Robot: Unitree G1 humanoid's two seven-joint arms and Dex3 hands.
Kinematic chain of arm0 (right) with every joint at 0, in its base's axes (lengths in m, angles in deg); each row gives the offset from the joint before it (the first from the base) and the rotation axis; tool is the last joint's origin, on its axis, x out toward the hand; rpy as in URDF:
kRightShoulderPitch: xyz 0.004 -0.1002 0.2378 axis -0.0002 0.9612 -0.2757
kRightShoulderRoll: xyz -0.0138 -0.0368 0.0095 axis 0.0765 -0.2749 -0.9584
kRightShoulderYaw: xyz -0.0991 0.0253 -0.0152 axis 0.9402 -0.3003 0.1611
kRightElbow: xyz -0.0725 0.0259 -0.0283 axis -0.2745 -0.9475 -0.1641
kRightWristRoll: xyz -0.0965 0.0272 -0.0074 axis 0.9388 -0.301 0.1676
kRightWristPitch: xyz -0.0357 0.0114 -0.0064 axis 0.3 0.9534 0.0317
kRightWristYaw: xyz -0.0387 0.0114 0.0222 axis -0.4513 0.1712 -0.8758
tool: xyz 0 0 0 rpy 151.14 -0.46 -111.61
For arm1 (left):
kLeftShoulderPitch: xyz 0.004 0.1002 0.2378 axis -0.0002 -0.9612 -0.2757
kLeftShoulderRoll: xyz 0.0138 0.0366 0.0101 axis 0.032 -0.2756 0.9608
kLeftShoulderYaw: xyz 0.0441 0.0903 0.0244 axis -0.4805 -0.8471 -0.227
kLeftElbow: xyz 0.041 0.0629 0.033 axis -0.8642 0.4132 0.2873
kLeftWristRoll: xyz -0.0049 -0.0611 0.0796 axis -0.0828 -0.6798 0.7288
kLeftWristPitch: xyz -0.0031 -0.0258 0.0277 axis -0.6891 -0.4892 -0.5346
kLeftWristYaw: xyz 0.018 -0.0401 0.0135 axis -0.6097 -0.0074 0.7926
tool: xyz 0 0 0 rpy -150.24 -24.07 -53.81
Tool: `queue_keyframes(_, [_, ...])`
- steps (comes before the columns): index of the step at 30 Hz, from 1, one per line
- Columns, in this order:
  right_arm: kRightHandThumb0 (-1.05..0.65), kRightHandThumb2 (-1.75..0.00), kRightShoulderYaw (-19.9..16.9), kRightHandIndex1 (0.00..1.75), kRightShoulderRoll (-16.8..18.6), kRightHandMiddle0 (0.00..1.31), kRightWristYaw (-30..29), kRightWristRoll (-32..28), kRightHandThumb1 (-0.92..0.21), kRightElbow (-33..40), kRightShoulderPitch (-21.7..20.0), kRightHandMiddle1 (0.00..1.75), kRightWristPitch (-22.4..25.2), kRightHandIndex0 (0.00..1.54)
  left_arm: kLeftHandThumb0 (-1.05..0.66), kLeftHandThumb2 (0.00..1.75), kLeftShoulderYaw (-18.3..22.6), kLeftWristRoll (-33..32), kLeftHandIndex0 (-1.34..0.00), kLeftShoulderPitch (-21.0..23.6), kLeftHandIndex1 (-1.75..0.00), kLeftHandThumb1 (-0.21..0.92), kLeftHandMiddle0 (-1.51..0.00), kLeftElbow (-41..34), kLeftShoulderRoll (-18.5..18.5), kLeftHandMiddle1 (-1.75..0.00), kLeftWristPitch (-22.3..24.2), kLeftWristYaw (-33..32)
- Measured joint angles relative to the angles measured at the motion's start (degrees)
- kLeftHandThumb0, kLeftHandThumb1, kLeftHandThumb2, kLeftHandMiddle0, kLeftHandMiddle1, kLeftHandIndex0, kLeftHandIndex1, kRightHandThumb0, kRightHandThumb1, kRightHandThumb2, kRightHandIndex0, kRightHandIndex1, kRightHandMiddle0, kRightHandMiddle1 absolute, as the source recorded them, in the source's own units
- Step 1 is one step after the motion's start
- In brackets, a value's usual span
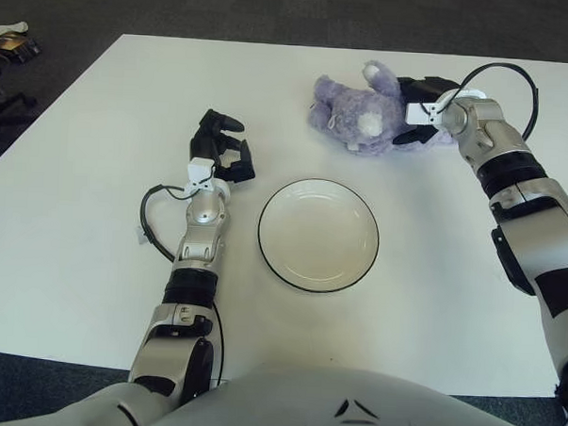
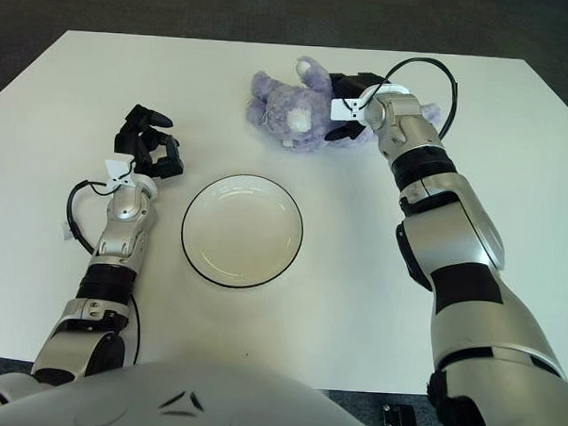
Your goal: Put the doll into the plate.
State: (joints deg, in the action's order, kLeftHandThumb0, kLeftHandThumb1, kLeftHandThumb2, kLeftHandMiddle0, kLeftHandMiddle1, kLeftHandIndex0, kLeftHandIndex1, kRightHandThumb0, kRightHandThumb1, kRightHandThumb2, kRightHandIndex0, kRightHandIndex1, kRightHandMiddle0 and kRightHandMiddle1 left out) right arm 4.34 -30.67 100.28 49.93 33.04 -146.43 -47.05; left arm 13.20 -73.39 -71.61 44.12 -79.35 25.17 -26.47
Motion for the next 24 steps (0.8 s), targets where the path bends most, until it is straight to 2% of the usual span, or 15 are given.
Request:
queue_keyframes(9, [-0.67, -0.86, -0.6, 0.41, 0.6, 0.0, 0.1, -1.7, -0.39, -1.5, 0.0, 0.52, 0.5, 0.02, -0.01, 1.42, 0.1, -0.5, -0.55, -0.2, -1.75, 0.23, -0.56, -0.3, -0.2, -1.75, 0.0, 0.0])
queue_keyframes(17, [-0.71, -0.77, -1.5, 0.51, 1.2, 0.0, 3.1, -4.2, -0.5, -4.0, -0.5, 0.38, 1.2, 0.06, -0.01, 1.43, 0.0, -0.1, -0.55, -0.3, -1.75, 0.23, -0.56, -0.6, -0.4, -1.75, 0.0, -0.3])
queue_keyframes(24, [-0.74, -0.73, -1.5, 0.56, 1.2, 0.0, 4.5, -5.0, -0.53, -5.6, -1.5, 0.41, 1.0, 0.05, -0.01, 1.43, 0.0, 0.1, -0.55, -0.3, -1.75, 0.23, -0.56, -0.6, -0.4, -1.75, 0.0, -0.6])
